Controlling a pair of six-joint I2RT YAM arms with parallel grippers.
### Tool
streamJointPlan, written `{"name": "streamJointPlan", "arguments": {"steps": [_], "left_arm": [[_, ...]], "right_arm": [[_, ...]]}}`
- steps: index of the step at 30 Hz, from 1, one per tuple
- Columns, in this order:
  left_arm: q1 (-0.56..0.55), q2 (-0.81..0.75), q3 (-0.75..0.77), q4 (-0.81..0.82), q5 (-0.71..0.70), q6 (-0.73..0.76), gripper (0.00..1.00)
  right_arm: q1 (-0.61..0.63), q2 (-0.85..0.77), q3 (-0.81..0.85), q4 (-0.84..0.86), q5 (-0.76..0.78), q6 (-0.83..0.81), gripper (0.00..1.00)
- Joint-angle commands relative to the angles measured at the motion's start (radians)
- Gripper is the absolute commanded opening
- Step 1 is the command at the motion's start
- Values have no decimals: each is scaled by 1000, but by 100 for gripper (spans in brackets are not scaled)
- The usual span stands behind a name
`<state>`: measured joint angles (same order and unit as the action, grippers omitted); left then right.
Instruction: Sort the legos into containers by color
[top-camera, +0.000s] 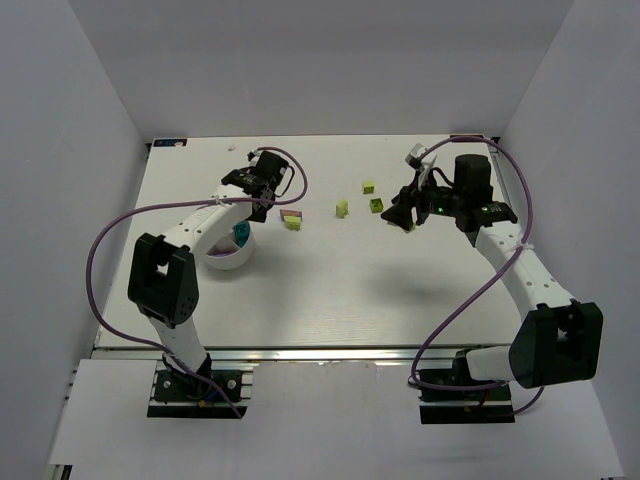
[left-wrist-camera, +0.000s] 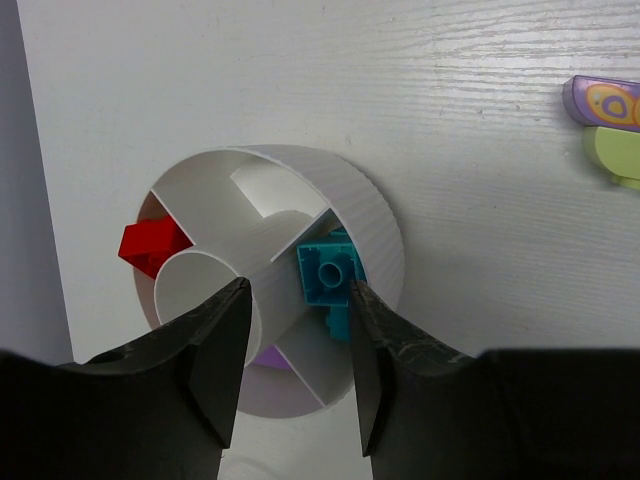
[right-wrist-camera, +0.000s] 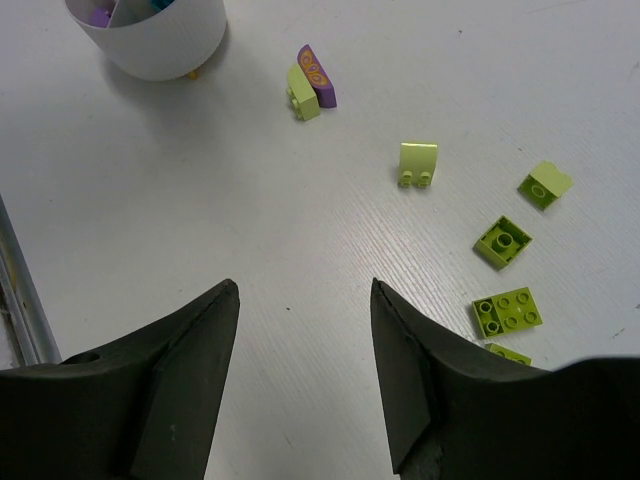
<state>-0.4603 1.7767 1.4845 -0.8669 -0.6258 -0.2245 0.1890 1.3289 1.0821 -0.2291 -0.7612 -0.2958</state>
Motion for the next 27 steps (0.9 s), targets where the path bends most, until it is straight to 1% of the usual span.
{"name": "streamJointPlan", "arguments": {"steps": [1, 9, 13, 14, 16, 18, 20, 22, 23, 27], "left_arm": [[-3, -16, -1, 12, -18, 5, 54], [-3, -39, 20, 12, 3, -10, 54], [-3, -74, 31, 31, 60, -30, 55], [-3, -91, 31, 38, 96, -35, 58], [-3, -111, 23, 66, 136, -52, 60], [-3, -132, 17, 97, 207, -76, 66], [-3, -143, 3, 120, 283, -94, 68], [-3, -148, -6, 153, 328, -124, 68], [-3, -145, -18, 167, 378, -142, 69], [-3, -115, -47, 239, 481, -188, 71]], "right_arm": [[-8, -5, 10, 37, -1, -5, 61], [-6, -8, 7, 33, -7, -14, 61], [-6, -8, 4, 28, -13, -22, 61], [-6, -10, 4, 28, -12, -25, 62], [-6, -11, 1, 27, -12, -26, 62], [-8, -11, -1, 27, -13, -28, 62], [-6, -13, -4, 28, -12, -29, 62], [-6, -14, -5, 28, -10, -31, 62], [-6, -13, -7, 28, -10, -31, 62], [-8, -13, -14, 36, 8, -26, 62]]}}
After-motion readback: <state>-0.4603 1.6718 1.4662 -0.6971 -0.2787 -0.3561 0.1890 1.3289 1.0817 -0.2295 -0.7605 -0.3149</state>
